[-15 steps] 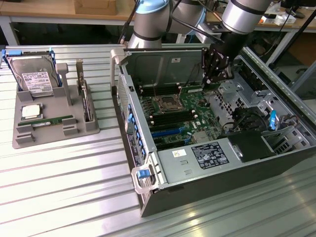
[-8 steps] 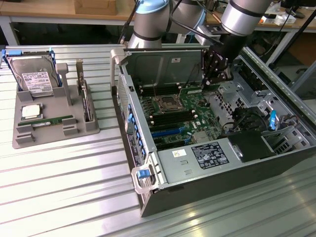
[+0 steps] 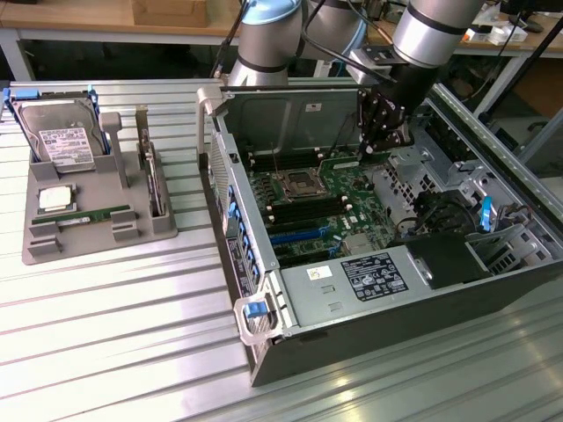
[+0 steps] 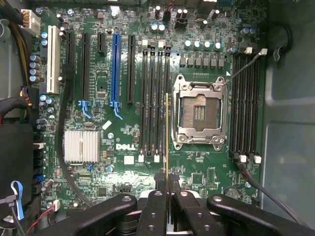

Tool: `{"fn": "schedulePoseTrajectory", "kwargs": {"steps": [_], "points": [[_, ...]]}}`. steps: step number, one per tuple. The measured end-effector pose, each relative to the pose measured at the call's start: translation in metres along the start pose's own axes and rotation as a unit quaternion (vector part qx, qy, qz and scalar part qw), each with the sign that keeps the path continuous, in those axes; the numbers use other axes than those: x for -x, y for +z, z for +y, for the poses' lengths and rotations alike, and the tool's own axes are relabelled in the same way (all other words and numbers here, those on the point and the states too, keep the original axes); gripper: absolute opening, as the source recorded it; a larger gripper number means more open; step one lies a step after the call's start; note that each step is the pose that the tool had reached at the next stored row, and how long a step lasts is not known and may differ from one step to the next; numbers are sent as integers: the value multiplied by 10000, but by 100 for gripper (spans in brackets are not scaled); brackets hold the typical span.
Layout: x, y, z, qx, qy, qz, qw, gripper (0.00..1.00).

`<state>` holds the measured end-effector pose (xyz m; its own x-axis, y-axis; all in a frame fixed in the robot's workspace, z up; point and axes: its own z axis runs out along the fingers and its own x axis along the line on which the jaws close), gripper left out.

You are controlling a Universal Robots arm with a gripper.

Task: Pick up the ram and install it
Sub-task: 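Insert the ram into the slot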

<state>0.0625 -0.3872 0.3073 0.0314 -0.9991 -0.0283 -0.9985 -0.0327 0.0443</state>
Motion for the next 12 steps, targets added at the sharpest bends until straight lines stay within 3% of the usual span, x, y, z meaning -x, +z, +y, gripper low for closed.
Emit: {"fn": "schedulePoseTrajectory", "kwargs": {"steps": [12], "points": [[-3, 103, -5, 0, 0, 0, 10000, 12]]}}
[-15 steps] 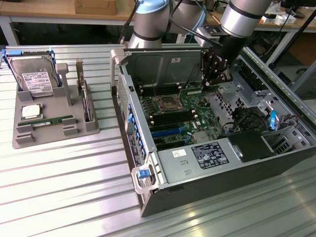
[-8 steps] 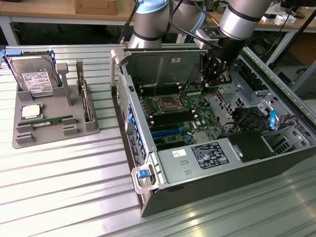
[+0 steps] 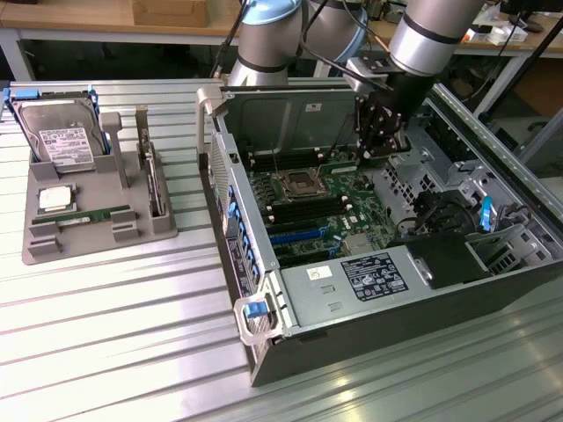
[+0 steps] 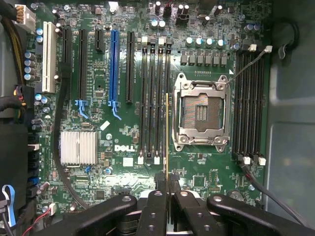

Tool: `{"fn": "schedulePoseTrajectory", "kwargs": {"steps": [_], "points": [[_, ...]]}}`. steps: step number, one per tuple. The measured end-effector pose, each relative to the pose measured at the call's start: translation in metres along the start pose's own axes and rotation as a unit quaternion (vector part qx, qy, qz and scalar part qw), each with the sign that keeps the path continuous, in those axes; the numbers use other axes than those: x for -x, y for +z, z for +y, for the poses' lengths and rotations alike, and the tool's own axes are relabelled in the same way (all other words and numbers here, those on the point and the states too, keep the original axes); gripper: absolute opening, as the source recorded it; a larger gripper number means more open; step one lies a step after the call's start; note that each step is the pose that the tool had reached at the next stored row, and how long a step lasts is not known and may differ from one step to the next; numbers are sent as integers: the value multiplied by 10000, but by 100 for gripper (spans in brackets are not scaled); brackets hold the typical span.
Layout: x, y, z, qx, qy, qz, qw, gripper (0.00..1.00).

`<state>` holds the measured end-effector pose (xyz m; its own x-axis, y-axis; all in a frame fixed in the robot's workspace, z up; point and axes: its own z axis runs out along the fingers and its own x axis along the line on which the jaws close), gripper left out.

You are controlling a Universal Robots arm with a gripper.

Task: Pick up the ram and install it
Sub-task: 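Insert the ram into the slot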

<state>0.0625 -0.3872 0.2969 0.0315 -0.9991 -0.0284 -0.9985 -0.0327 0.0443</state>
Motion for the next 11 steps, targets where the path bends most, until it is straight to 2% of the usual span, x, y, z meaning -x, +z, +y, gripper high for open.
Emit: {"fn": "schedulePoseTrajectory", "kwargs": {"steps": [11], "points": [[-2, 88, -4, 0, 0, 0, 10000, 12]]}}
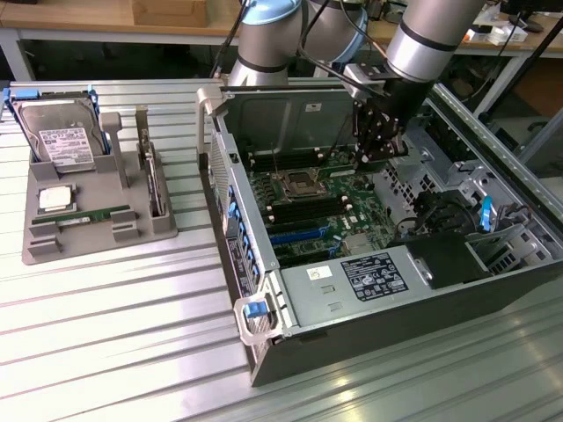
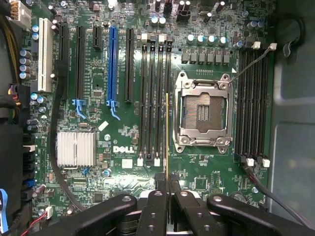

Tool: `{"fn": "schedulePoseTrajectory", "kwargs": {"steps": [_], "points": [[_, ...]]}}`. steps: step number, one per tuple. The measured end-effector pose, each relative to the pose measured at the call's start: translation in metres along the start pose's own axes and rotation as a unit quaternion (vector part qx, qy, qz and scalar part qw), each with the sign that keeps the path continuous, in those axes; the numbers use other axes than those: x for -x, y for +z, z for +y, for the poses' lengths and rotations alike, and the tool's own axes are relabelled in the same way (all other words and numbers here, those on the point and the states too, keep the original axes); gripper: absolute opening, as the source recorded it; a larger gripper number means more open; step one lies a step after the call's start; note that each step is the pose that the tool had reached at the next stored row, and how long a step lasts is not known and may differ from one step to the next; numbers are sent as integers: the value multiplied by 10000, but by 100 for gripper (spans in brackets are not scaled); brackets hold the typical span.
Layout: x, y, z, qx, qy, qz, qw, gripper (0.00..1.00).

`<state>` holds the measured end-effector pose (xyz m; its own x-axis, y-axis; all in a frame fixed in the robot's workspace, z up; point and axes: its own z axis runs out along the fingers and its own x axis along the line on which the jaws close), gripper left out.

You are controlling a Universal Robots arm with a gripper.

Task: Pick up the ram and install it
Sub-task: 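Insert the ram into the slot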

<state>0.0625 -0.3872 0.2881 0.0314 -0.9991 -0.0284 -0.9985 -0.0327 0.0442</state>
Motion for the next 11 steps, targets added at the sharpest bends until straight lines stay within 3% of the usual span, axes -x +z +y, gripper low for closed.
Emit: {"fn": "schedulePoseTrajectory", "kwargs": {"steps": [11], "points": [[-2, 81, -4, 0, 0, 0, 10000, 12]]}}
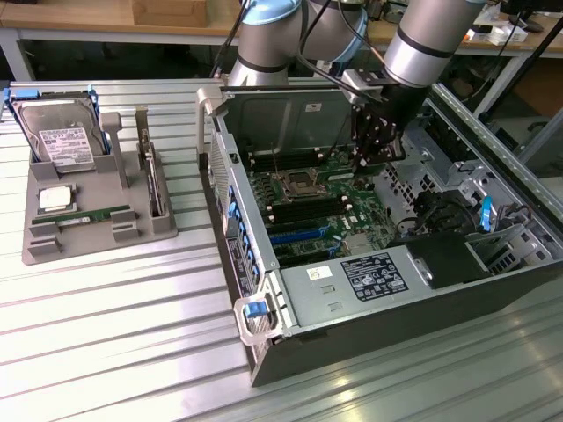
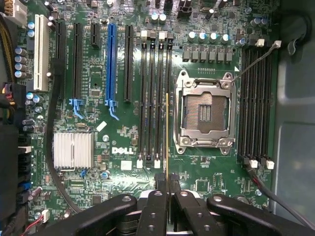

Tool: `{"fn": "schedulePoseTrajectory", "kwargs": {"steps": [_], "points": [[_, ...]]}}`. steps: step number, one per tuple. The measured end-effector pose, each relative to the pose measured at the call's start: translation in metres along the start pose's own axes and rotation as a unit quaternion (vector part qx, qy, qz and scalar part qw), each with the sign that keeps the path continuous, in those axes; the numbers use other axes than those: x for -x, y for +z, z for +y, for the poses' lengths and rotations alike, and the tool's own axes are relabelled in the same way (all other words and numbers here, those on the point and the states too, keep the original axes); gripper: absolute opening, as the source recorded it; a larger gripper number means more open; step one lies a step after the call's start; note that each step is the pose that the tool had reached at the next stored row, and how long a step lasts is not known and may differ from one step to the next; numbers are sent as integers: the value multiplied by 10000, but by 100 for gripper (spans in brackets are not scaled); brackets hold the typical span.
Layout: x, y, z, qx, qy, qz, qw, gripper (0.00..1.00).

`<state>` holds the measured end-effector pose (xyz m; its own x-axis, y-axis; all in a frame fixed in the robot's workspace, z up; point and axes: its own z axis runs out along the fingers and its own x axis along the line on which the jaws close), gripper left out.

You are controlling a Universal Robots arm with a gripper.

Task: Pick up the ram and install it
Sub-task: 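Insert the ram into the slot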

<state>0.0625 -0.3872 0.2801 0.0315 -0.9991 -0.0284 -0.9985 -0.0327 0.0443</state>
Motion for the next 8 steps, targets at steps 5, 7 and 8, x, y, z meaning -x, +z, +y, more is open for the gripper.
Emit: {"fn": "schedulePoseTrajectory", "kwargs": {"steps": [5, 7, 8], "points": [[-1, 39, -2, 0, 0, 0, 10000, 12], [-2, 51, -2, 0, 0, 0, 10000, 12], [-2, 58, -3, 0, 0, 0, 10000, 12]]}}
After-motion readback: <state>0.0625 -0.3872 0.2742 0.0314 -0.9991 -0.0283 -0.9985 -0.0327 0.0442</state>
